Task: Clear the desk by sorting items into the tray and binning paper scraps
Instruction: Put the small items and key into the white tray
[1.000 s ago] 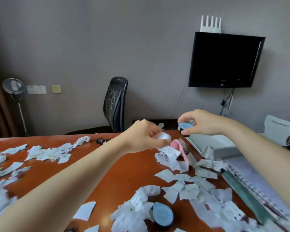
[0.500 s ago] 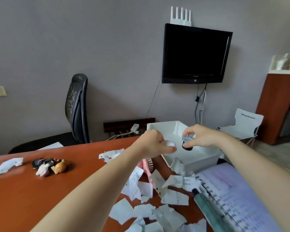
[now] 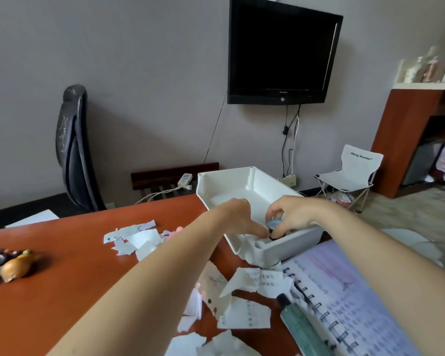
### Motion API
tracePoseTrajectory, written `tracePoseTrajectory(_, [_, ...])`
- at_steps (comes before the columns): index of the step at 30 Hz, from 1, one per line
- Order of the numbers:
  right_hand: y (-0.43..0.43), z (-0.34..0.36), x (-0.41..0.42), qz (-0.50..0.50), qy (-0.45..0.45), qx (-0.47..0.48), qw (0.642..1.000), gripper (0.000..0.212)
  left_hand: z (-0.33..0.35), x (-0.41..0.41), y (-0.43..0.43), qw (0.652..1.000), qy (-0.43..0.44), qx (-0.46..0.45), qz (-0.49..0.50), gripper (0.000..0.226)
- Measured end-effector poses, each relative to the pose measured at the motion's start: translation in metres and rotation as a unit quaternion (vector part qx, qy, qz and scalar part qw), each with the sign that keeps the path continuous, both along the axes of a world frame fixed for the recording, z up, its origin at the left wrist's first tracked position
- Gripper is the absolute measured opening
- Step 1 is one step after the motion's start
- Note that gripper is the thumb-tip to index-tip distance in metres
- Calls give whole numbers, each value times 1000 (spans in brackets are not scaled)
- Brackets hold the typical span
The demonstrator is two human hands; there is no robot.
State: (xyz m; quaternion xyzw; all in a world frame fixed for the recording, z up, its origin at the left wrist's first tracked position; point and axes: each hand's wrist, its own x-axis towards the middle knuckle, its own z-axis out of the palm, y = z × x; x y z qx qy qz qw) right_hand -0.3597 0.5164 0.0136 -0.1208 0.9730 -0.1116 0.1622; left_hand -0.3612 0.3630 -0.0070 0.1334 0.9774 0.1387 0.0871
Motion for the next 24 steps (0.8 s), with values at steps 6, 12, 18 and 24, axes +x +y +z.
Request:
tracePoseTrajectory(6, [4,-9,1,4,4,-4,1000,42,-12,-2,1,997,-19,-72,-32,39])
tracePoseTrajectory(12, [8,-8,1,0,5,-27,1000,26,-4,-6,1,997,-68,-33,-35,41])
tracePoseTrajectory(18, [4,-7,7,7,21,-17,1000,22,10,11,1,993,-104,51,0,47])
tracePoseTrajectory(24, [-4,10,31,2,86,-76,993,21,39,48,-14,996,-37,76,10,43])
